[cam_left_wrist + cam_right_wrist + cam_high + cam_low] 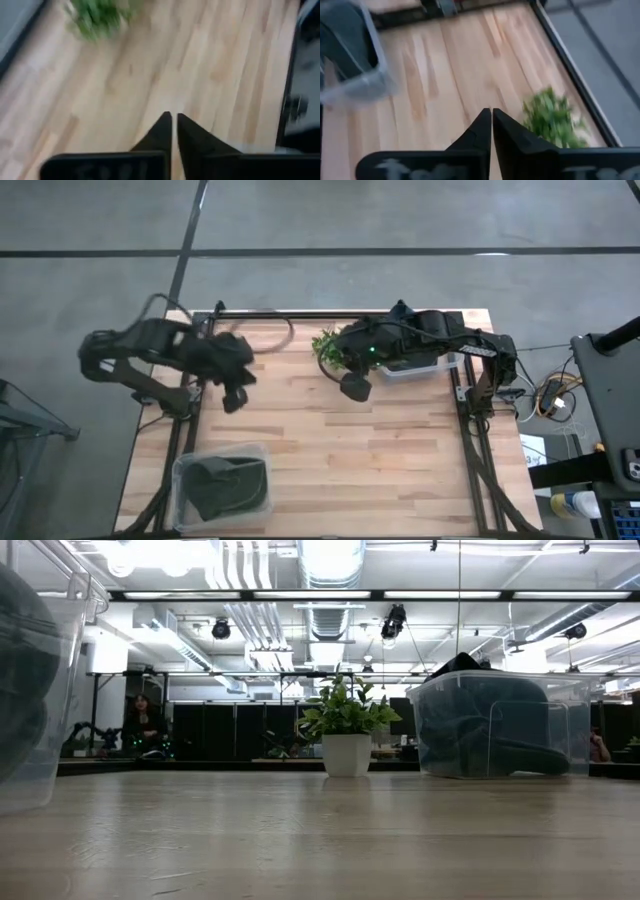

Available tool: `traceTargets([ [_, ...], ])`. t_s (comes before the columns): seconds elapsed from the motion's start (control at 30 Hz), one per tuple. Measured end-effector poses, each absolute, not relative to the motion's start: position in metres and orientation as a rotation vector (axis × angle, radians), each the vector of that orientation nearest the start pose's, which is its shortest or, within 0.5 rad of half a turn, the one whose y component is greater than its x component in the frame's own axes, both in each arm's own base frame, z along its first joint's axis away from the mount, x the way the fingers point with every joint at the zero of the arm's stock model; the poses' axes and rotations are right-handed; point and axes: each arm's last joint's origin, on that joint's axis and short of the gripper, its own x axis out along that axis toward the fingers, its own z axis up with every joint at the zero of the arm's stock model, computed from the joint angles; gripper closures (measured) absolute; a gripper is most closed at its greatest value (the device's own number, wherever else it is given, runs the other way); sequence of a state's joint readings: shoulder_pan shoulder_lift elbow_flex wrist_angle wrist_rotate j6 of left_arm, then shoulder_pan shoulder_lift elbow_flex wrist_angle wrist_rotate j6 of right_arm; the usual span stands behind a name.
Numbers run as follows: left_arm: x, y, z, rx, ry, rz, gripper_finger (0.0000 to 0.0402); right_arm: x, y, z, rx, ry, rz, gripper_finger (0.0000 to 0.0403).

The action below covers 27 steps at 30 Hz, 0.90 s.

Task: Pick & Place hat
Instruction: Return to Home Position

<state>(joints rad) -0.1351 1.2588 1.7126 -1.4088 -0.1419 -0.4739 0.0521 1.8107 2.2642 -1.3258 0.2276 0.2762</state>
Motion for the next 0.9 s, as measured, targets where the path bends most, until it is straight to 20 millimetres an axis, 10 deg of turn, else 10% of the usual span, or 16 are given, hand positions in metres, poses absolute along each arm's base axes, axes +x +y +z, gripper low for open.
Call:
traceTargets([
  [0.43,0.119,-0.007,0.484,-0.264,0.260,0.228,0.0401,0.363,0.016,0.472,0.040,0.496,-0.069,0.0395],
  [0.9,0.058,0.001,0.441,-0.408,-0.016,0.177,0.0401,0.374,0.019,0.439,0.090,0.279,0.080,0.0395],
])
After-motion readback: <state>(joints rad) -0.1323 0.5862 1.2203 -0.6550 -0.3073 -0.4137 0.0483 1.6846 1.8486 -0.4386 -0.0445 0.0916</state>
